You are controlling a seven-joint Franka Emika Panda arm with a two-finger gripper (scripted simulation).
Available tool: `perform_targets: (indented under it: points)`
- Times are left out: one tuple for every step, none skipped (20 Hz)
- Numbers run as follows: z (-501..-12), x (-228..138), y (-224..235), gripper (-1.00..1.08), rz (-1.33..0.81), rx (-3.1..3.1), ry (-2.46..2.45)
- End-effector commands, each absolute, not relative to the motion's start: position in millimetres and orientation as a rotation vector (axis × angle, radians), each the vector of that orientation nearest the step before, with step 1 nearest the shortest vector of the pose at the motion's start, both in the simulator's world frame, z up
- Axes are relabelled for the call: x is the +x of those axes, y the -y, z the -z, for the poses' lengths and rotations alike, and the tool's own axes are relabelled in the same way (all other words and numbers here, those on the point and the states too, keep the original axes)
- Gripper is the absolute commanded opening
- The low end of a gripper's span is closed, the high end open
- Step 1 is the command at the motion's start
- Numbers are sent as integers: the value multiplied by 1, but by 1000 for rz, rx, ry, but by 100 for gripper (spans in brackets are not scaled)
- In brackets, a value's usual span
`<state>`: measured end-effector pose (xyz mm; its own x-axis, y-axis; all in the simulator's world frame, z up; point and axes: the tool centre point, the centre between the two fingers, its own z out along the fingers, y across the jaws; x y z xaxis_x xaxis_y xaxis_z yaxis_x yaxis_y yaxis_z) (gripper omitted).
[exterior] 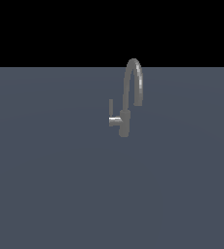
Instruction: Turn on the faucet by rotating a designated handle.
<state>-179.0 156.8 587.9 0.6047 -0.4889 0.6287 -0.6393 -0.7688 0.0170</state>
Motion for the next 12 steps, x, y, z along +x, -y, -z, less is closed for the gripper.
perform_targets:
  points:
    - [-580, -163, -167, -100, -943, 2542, 982]
    - [-576, -157, -171, -100, -955, 2522, 1003]
    - [-571, -150, -174, -100, -965, 2502, 1023]
    - [-566, -143, -177, -100, -975, 2482, 1042]
    - [-561, -135, -180, -100, -984, 2462, 1061]
    - [-555, -128, -182, -100, -992, 2442, 1080]
    - [-549, -120, -184, -100, -1000, 2423, 1099]
    - [-542, -112, -186, -100, -1006, 2404, 1117]
    - [-535, -104, -187, -100, -1012, 2385, 1136]
    - [-527, -96, -188, -100, -1016, 2366, 1154]
    - [-519, -88, -188, -100, -1020, 2347, 1172]
    - [-511, -79, -188, -100, -1023, 2328, 1190]
